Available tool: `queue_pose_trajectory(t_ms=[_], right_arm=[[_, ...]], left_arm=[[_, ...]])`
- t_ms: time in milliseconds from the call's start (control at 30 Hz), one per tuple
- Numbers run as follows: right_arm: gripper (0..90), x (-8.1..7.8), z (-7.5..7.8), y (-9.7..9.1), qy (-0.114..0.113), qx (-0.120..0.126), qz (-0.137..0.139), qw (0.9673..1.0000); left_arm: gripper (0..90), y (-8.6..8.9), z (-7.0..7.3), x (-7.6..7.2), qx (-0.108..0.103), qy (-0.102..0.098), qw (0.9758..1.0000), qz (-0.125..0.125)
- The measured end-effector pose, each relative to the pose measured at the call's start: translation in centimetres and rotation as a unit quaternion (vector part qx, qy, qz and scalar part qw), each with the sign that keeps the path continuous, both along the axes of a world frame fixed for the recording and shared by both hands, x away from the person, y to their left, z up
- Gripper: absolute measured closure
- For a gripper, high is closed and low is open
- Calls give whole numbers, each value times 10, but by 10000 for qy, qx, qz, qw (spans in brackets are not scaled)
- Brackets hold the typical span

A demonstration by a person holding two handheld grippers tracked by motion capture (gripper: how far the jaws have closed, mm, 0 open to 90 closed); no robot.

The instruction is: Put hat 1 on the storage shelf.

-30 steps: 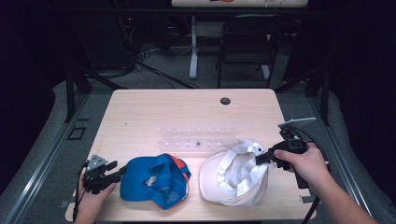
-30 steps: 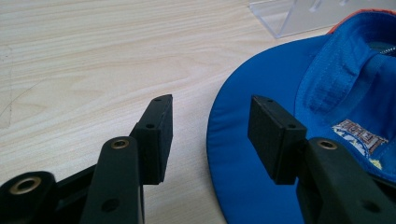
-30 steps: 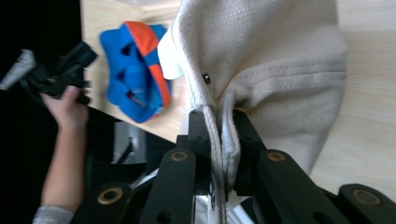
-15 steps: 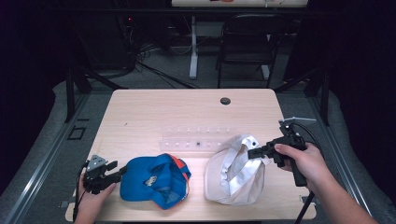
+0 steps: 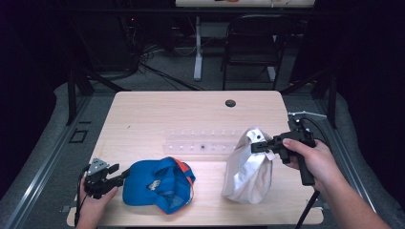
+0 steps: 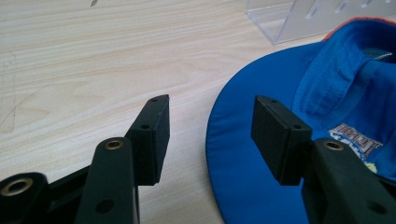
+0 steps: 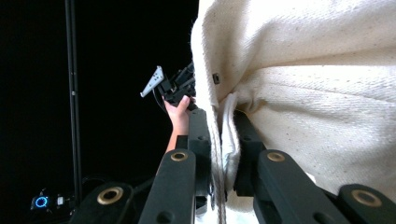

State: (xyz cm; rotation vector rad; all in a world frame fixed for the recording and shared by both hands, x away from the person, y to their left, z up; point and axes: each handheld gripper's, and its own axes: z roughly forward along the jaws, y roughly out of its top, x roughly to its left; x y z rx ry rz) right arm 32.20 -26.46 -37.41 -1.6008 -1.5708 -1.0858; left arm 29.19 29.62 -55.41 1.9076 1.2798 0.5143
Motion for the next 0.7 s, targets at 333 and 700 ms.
queue_pose_trajectory(t_ms=[333,700], right_arm=[[813,6,21,4,-225,104,-67,9997],[812,22,43,20,-421,31,-20,9991]], left_arm=[[547,0,6,-3,-73,15,10000,-38],[550,-7,8,-4,3,-87,9998,-191]])
